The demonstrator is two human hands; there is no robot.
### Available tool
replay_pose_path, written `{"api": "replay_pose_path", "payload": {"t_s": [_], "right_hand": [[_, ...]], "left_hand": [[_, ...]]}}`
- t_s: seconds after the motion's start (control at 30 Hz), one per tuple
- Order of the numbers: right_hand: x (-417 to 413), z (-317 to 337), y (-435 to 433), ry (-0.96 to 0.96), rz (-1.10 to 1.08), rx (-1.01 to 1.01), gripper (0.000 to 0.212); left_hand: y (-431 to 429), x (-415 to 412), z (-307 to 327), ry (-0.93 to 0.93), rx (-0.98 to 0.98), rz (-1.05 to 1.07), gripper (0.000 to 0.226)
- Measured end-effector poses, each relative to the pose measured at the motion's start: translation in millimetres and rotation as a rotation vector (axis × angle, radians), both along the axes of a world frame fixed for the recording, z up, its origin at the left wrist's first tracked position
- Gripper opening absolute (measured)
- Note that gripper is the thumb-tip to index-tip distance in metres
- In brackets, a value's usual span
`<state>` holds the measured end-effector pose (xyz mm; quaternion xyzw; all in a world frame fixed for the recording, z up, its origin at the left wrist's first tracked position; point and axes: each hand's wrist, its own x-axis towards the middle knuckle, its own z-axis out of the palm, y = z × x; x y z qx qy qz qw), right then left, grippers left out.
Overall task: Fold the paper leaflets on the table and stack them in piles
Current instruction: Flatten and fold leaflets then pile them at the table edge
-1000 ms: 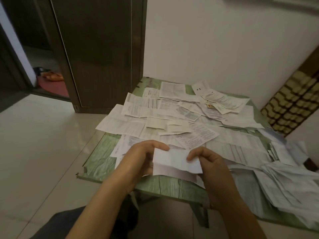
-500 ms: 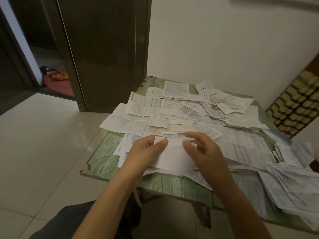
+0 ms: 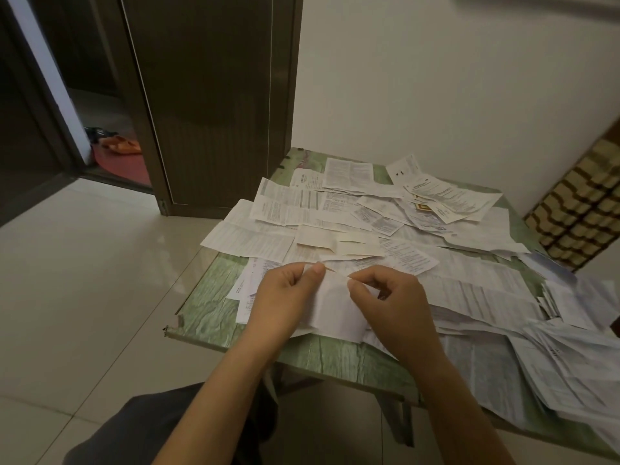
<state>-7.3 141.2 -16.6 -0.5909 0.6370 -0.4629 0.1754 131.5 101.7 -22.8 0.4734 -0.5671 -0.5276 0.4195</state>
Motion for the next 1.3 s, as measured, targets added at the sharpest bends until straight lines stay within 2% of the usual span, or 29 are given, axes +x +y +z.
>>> {"api": "replay_pose_path", "payload": {"t_s": [0.17,0.3,0.37,0.43,0.63,0.7,0.87,1.0,1.13,1.17,1.3], "right_hand": [[1.7,-4.7,0.7,-0.004,-0.007,0.007,0.034],[11.9,-4.5,-7.3,-0.04,-0.067,-0.03,0.034],[18.1,-4.5,-11.9,-0.105,-0.092,-0.048,0.033],[30.7,-4.7,-18.0,-0.175,-0.067,-0.03,0.029],[65.1,-1.7,-36.2,-0.114,0.181,0.11,0.013],[70.9,1.9,-45.8,-0.015,0.237,0.178,0.012],[69.3,4.8,-80.9,0.245,0.209,0.282,0.021],[58.6,4.4,-99.1,0.196,0.173,0.253,0.022],[44.5,5.9,-118.1,0.252,0.146,0.229,0.023],[40.5,6.1,-122.3,0.285,0.135,0.226,0.024],[23.0,-0.6,-138.9,0.494,0.119,0.248,0.029]], "left_hand": [[-5.4,13.6,3.1,-0.09,-0.115,0.069,0.042],[-10.1,31.1,3.1,-0.103,-0.003,0.038,0.043],[-10.1,37.6,6.2,-0.015,0.114,0.038,0.026],[-10.0,45.1,8.8,0.068,0.2,0.126,0.008],[-21.5,68.6,5.5,0.379,0.439,0.579,0.018],[-26.0,74.5,3.4,0.389,0.438,0.633,0.017],[-30.4,71.2,-6.9,0.031,0.315,0.523,0.016],[-32.7,67.9,-21.2,-0.276,0.169,0.493,0.029],[-24.4,66.7,-23.2,-0.763,-0.069,0.522,0.045],[-23.1,67.0,-22.5,-0.831,-0.113,0.526,0.046],[-23.6,67.7,-18.4,-0.822,-0.187,0.463,0.042]]}}
